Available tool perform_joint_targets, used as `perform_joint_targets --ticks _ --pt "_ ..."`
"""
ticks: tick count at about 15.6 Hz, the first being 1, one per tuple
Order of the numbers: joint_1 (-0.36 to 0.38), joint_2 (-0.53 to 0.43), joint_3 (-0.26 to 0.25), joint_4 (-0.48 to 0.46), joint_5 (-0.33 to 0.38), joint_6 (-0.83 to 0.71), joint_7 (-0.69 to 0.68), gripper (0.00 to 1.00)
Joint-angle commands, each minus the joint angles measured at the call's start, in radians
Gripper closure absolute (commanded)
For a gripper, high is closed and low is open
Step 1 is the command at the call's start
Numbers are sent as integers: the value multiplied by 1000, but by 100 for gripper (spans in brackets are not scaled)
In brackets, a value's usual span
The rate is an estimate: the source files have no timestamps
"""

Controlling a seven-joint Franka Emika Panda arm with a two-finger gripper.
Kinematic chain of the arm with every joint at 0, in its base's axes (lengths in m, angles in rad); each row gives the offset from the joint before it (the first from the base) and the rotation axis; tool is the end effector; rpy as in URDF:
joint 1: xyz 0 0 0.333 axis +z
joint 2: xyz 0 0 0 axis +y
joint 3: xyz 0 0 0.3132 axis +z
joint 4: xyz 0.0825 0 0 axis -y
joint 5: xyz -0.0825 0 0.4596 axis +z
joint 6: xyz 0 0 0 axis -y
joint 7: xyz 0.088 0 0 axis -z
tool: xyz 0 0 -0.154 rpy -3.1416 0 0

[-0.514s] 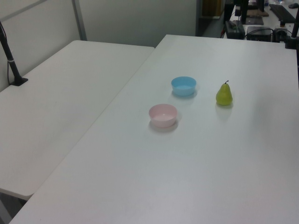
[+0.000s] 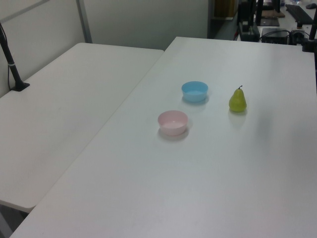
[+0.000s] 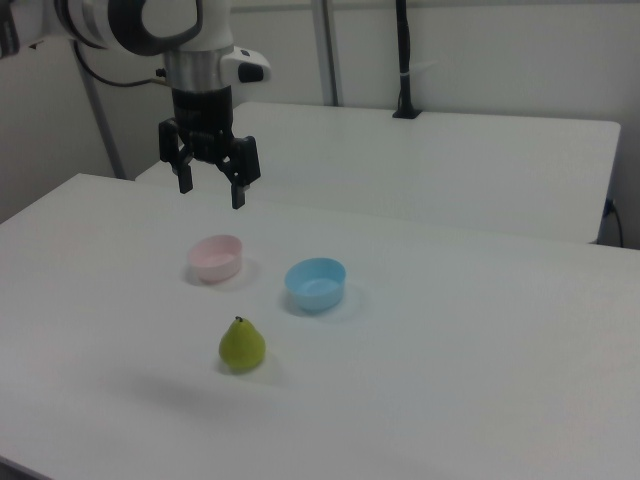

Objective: Place the pear in the bowl

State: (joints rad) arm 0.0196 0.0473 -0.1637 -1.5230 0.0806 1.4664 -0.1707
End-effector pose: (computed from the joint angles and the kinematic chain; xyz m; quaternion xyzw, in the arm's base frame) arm 0.6238 -0.0754 0.5632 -0.9979 -0.0153 0.0452 0.0440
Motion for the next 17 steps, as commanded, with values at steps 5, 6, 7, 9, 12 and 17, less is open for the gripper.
perform_joint_targets --ticks 5,6,7,9,12,17 --pt "63 43 -23 -25 -2 81 -36 0" --pt "65 49 -26 -43 -4 109 -42 0" --pt "71 68 -27 -77 -16 155 -71 0" --pt "97 130 -27 -104 -68 242 -89 0" --pt "120 206 -27 -166 -151 363 -99 0" --pt "155 220 -23 -256 -199 379 -147 0"
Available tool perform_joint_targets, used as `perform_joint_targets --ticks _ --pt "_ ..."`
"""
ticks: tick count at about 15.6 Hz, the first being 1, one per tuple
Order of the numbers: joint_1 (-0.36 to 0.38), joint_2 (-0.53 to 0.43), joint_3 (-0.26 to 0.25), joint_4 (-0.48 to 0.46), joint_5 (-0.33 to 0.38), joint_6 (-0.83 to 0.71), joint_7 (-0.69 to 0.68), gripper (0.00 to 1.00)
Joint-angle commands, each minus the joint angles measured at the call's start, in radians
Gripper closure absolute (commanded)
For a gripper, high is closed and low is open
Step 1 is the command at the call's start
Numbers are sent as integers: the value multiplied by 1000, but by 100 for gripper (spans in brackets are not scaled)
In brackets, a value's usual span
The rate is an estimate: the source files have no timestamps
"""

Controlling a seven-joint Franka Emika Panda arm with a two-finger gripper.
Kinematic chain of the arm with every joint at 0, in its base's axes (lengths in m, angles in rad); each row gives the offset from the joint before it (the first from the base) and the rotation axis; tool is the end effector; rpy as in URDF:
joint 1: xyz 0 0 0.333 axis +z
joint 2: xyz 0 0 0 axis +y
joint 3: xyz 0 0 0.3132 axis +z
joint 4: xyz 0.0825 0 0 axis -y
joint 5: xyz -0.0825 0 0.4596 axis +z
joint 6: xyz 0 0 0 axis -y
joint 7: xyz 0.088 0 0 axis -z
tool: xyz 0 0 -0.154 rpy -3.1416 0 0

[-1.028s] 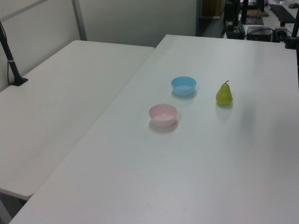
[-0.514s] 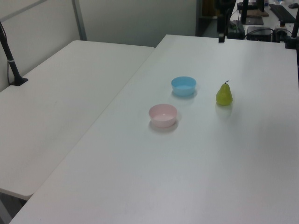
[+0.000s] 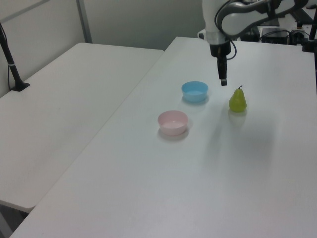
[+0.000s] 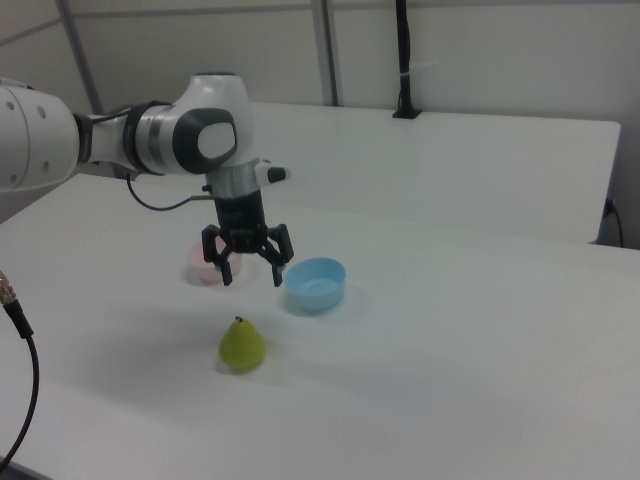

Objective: Place the pear in the bowl

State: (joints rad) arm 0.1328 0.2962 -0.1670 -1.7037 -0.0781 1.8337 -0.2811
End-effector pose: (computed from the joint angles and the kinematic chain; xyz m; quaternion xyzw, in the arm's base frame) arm 0.6836 -0.0285 0.3293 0.9853 0.1371 -0.0897 0.0477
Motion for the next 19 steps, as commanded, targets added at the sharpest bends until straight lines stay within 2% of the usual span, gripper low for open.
perform_joint_targets --ticks 1,6,11,15,19 --pt "50 -29 -20 -102 -55 12 -36 0" --pt "53 -29 -17 -188 -121 15 -40 0" --pt "56 1 -12 -197 -137 27 -40 2" --pt "67 9 -11 -195 -137 29 -38 37" --pt "67 23 12 -195 -135 53 -24 63"
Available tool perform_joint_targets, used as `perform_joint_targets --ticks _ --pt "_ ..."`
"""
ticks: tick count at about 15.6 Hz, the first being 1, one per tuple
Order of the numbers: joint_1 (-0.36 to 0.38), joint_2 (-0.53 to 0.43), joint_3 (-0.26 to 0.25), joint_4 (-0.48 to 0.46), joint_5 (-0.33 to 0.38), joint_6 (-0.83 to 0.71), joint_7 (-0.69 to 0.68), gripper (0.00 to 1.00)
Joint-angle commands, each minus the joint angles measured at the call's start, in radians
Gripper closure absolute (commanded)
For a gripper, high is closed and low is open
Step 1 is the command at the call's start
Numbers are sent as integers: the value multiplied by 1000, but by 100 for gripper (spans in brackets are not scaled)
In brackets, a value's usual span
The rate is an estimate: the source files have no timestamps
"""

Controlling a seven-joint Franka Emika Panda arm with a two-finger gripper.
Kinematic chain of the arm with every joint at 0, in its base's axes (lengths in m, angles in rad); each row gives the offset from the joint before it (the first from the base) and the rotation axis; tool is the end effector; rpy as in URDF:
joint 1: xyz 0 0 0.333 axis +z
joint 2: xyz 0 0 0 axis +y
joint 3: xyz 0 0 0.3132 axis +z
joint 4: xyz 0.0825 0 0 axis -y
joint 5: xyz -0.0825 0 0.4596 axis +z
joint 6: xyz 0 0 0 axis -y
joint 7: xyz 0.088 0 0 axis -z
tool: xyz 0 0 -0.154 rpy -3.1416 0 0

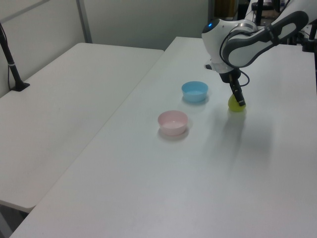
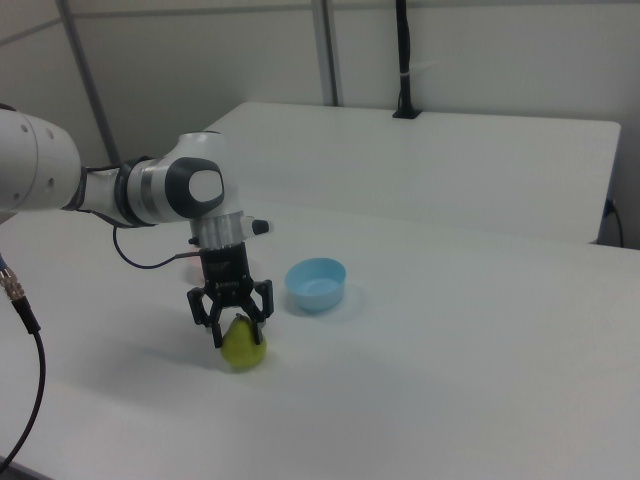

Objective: Place the pear in the bowl

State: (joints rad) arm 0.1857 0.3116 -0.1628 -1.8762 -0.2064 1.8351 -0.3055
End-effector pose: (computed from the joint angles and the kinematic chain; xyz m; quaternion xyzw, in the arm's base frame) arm 0.6291 -0.0112 0.2383 0.9566 0.2023 -0.1881 0.0927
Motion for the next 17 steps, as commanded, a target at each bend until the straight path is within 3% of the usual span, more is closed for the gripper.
perform_joint_targets --ticks 1,5,8,12,15,17 --pt "14 7 8 -20 -7 52 0 67" --pt "14 -35 8 2 4 39 -9 75" --pt "15 -42 8 86 25 -2 -6 76" --pt "53 -22 3 187 105 -17 2 76" --pt "93 44 0 299 209 -7 31 76" --pt "127 90 -3 368 235 -4 66 76"
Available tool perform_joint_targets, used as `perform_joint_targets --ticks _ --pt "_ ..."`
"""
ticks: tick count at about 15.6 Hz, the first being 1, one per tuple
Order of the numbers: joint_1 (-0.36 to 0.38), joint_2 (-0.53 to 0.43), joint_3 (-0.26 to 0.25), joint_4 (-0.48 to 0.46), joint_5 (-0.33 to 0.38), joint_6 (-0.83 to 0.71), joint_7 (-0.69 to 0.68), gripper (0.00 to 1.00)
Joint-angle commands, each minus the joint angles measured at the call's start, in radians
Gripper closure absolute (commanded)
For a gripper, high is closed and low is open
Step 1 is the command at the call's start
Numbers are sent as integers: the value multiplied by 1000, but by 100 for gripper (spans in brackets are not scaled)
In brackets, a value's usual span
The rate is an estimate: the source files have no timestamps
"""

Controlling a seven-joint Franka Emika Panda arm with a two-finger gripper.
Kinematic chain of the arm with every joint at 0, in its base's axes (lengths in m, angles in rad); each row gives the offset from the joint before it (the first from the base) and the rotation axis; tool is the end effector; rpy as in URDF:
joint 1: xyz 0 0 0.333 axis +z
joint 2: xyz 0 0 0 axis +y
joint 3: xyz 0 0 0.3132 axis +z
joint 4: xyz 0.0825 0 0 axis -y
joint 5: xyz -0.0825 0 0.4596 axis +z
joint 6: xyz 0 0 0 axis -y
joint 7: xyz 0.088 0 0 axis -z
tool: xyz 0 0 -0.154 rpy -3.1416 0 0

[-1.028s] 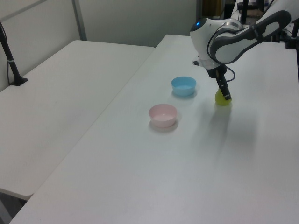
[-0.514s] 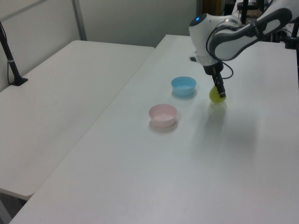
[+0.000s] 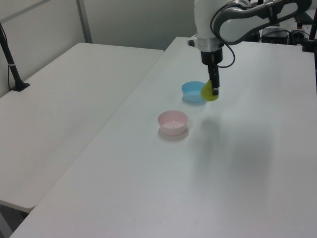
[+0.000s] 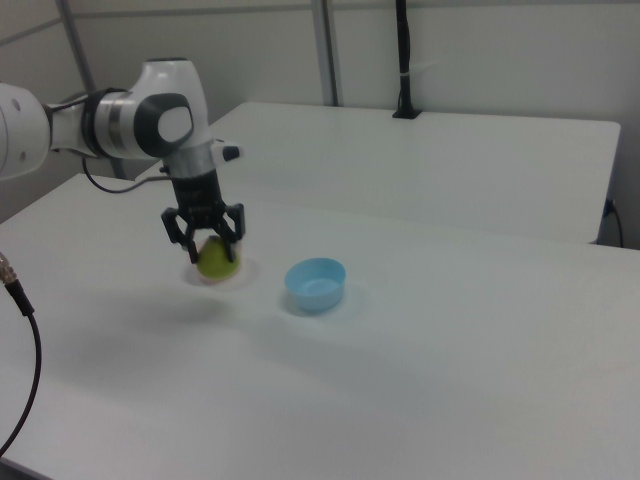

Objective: Place the pear in the bowl

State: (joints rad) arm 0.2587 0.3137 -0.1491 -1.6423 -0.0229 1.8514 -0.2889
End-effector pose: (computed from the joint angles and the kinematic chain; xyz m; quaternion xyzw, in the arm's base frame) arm 0.6989 0.0799 0.3493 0.9772 0.2036 -0.0534 0.0292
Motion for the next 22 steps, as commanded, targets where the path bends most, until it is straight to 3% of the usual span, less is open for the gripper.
perform_joint_targets --ticks 1,6,12,13,14,15,16,22 --pt "69 111 -17 169 60 -14 74 75" --pt "126 189 -23 232 75 100 157 73" --pt "132 271 -24 277 75 172 203 72" --pt "132 280 -23 277 75 186 206 66" --pt "131 292 -24 277 75 201 217 50" --pt "132 297 -21 276 74 209 235 13" --pt "134 301 -21 277 72 209 255 0" --pt "132 277 -18 286 72 193 281 0"
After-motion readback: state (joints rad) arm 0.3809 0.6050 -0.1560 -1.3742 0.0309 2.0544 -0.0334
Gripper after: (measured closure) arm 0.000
